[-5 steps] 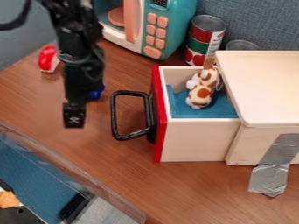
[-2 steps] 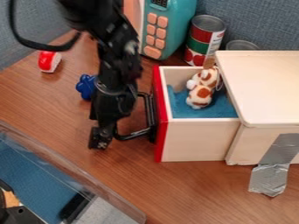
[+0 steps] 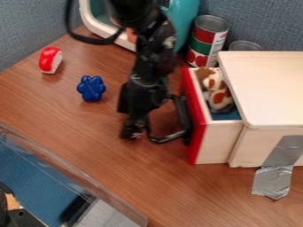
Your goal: Close the drawer
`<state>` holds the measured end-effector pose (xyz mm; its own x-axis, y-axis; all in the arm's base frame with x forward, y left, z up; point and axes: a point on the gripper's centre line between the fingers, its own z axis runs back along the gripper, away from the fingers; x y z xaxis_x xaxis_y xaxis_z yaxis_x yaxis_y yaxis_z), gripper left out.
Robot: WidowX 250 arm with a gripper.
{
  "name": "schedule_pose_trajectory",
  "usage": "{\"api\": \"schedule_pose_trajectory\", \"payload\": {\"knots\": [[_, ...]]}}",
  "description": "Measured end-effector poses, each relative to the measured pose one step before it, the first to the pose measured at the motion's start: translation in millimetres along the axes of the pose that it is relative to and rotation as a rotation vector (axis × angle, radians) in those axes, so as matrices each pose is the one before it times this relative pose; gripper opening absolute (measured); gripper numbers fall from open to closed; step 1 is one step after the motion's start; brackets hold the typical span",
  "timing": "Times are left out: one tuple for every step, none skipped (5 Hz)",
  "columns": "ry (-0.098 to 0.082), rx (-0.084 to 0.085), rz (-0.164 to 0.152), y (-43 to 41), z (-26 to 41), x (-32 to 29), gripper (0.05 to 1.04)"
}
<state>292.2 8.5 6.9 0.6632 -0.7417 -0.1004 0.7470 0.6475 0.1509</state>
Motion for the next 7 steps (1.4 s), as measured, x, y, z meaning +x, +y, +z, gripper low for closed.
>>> {"api": "schedule_pose_trajectory", "payload": {"knots": [[-0.0235,-0.0298,0.0164,1.08,6.5,28.23,1.001],[-0.0185,-0.0277,0.0206,1.98,3.48,17.78,1.001],[0.0138,-0.0146,0.0021,1.37,0.28,4.71,1.0],[0.0165,0.033,0.0419,1.39,2.29,-7.04,1.001],[0.0786,0.0503,0.1366,10.25,15.94,-48.33,1.0],[0.0342,0.021,0.1606,19.84,24.47,-60.35,1.001],[-0.0698,-0.0357,0.0632,12.85,36.37,-42.73,1.001]]}}
